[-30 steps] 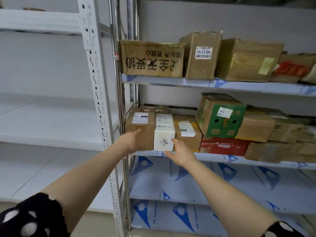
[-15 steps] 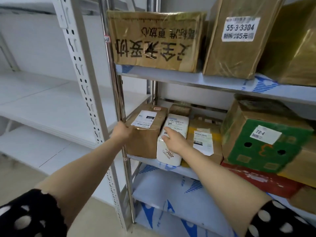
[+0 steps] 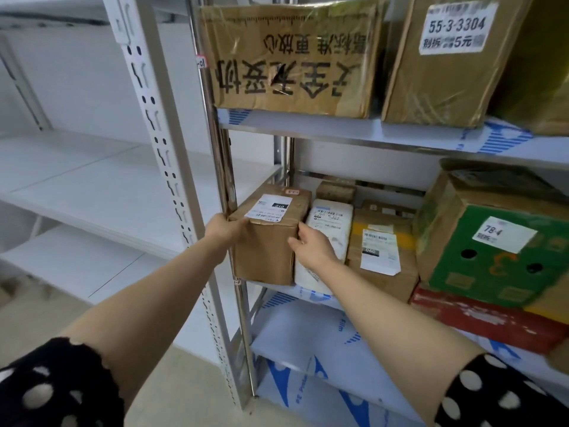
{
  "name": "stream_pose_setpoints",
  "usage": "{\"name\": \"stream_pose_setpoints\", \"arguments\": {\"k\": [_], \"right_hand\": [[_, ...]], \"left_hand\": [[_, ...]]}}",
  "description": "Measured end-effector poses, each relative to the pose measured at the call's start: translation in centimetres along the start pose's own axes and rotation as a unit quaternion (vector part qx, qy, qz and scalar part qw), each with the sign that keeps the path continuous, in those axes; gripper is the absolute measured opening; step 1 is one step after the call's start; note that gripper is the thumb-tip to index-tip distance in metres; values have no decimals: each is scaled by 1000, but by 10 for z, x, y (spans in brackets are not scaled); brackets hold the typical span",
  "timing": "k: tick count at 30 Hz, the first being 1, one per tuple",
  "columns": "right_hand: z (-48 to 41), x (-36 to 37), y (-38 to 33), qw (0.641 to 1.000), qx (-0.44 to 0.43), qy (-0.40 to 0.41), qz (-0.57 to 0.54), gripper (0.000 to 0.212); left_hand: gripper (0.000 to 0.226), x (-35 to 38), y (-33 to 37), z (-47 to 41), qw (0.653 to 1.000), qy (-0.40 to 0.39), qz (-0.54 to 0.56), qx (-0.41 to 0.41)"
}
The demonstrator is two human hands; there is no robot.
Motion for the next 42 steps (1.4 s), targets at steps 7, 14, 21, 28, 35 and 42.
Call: {"name": "stream_pose_setpoints", "arguments": {"k": [7,14,21,28,35,42], "right_hand": [[29,8,-20,994,54,85,-44,30],[65,29,-30,964,152,141,-167,34],[102,46,-40,933,199,136,-267,27],[149,44,-40,927,205,82,-303,28],[182,22,-31,915,161,51,-366,14],[221,30,-16,929,124,32,-348,22]], "left_hand": [[55,-18,-9,6,1000,-21,10,-11],[54,-38,-27,17,999,-43,0,-24],[52,-52,-38,54,994,-108,23,-26],[39,-76,-48,102,990,-134,8,-46],[37,-73,-45,165,993,-103,49,-10],[39,-86,-66,227,995,-56,76,-12]]}}
Point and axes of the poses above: each hand's wrist, its own z-axis away from the middle knuckle, its own x-axis out of the palm, y = z × x, the point moved 3 cm from there along -z, towards the middle knuckle, and after that the axes turned 7 degrees about z, right-handed, at the moved point
